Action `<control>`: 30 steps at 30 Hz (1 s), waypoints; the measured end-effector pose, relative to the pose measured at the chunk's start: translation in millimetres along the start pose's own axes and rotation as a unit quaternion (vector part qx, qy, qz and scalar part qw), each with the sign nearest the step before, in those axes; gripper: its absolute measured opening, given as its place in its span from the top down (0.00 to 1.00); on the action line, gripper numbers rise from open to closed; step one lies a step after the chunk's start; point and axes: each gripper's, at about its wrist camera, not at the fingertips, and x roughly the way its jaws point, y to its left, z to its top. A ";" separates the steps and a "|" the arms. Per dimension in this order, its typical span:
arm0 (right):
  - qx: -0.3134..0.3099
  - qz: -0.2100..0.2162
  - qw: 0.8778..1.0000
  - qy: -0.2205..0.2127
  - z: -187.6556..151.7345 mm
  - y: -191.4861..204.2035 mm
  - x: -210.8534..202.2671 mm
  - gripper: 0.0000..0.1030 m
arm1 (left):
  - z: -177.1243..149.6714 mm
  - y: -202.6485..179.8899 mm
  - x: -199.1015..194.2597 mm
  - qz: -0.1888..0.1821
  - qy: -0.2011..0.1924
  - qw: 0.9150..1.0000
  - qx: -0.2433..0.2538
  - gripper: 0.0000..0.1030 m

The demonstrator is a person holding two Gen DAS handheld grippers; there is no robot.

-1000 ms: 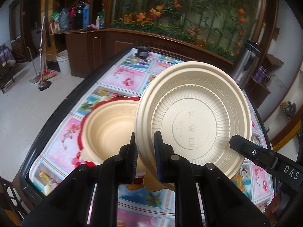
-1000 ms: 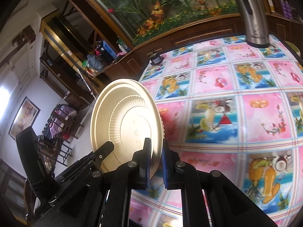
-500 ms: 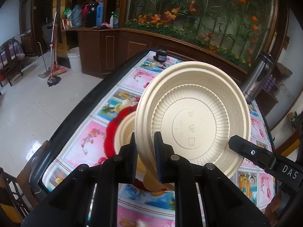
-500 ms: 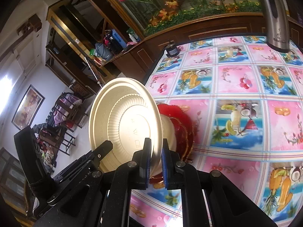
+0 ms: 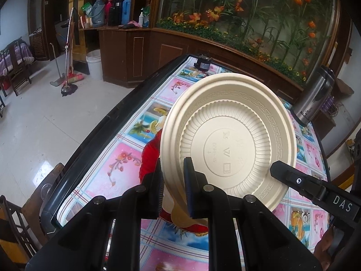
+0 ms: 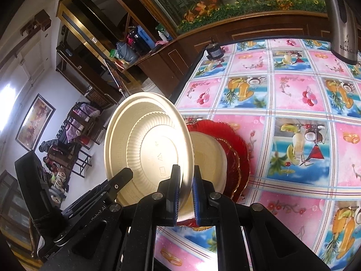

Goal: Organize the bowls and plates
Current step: 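Hold the second beige bowl over the beige bowl on the stack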

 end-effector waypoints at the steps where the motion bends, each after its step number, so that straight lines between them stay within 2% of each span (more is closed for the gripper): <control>1: 0.001 0.000 1.000 0.001 -0.5 -0.7 1.0 0.91 | -0.8 0.3 1.0 -0.001 0.002 1.000 0.000 0.87; 30: 0.011 -0.009 1.000 0.021 -4.8 -9.0 13.3 0.91 | -5.7 1.5 7.5 0.003 0.013 1.000 0.005 0.87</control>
